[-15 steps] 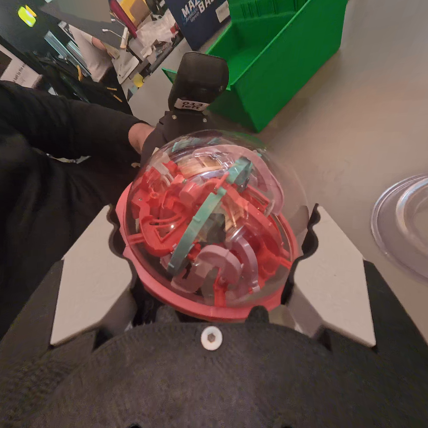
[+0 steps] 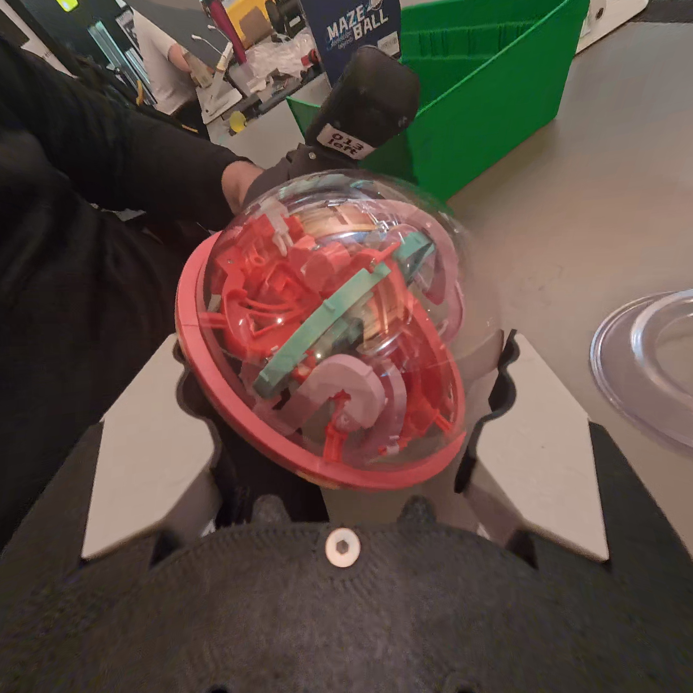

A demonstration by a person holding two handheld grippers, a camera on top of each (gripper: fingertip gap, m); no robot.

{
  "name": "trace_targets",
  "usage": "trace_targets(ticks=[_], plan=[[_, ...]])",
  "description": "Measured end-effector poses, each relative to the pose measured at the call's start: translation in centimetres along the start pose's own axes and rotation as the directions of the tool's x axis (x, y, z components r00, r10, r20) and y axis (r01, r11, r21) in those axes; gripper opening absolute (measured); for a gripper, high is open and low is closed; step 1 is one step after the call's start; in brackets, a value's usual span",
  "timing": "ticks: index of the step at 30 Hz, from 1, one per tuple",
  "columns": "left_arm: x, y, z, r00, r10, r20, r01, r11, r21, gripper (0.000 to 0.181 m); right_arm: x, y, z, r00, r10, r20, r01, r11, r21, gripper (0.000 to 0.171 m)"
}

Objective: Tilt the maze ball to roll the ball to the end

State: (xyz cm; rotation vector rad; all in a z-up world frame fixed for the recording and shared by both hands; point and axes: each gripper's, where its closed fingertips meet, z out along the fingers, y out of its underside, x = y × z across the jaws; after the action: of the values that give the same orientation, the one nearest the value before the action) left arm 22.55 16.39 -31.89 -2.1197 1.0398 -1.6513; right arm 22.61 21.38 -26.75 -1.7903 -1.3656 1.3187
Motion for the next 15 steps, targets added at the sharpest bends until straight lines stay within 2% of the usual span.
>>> trace_targets(ticks=[3, 7, 15], plan=[[0.2, -0.4, -0.2, 0.998, -0.048, -0.039, 0.049, 0.998, 0.026, 0.141, 0.3, 0.5, -0.1, 0.997, 0.072, -0.011, -0.073, 0.997, -0.024, 0.154], [-0.2, -0.8, -0.6, 0.997, -0.076, -0.024, 0.078, 0.995, 0.056, 0.142, 0.4, 1.6, -0.1, 0.989, 0.143, -0.023, -0.144, 0.988, -0.057, 0.154], [-0.9, 0.3, -0.3, 0.99, 0.047, 0.135, -0.042, 0.998, -0.046, 0.143, 0.4, 1.6, 0.1, 0.965, 0.26, -0.035, -0.26, 0.966, 0.003, 0.152]])
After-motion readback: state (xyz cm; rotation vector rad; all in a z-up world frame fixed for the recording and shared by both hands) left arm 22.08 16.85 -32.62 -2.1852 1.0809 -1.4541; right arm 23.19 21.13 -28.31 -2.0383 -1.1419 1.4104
